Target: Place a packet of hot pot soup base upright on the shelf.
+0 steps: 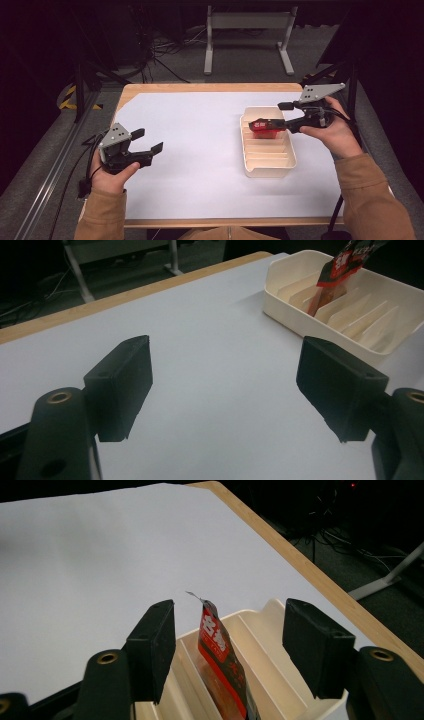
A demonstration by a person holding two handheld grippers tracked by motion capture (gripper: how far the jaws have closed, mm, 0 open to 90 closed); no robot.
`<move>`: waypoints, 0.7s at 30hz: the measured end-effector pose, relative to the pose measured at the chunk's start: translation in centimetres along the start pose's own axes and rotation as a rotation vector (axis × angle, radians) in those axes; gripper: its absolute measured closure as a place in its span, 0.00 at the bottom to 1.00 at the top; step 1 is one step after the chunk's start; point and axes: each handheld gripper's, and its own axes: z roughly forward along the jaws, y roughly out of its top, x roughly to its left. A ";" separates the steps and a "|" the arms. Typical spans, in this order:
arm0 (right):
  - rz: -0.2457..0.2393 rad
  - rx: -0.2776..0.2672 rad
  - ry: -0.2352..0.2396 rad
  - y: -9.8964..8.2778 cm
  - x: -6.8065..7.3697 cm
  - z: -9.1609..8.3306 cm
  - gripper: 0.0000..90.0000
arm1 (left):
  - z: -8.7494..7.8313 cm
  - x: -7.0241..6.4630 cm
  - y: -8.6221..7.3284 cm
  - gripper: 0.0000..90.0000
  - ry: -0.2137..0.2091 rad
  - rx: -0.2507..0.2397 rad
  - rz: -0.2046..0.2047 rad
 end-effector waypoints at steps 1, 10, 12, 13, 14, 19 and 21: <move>0.007 -0.003 -0.004 -0.1 -0.1 -0.2 0.42 | 0.0 0.1 0.0 0.26 0.003 0.000 0.004; 0.052 -0.016 -0.049 -0.8 -0.9 -1.7 0.42 | -0.3 0.8 -0.4 0.23 0.015 0.015 -0.011; 0.062 -0.020 -0.061 -1.1 -1.1 -2.0 0.41 | -0.3 0.9 -0.4 0.23 0.016 0.019 -0.008; 0.063 -0.019 -0.066 -1.1 -1.1 -2.2 0.41 | -0.3 0.9 -0.5 0.22 0.016 0.017 -0.010; 0.063 -0.019 -0.066 -1.1 -1.1 -2.2 0.41 | -0.3 0.9 -0.5 0.22 0.016 0.017 -0.010; 0.070 -0.012 -0.098 -1.8 -1.5 -2.9 0.40 | -0.3 1.2 -0.6 0.22 0.017 0.023 -0.005; 0.078 -0.017 -0.109 -2.0 -1.7 -3.3 0.39 | -0.4 1.4 -0.7 0.22 0.019 0.027 -0.001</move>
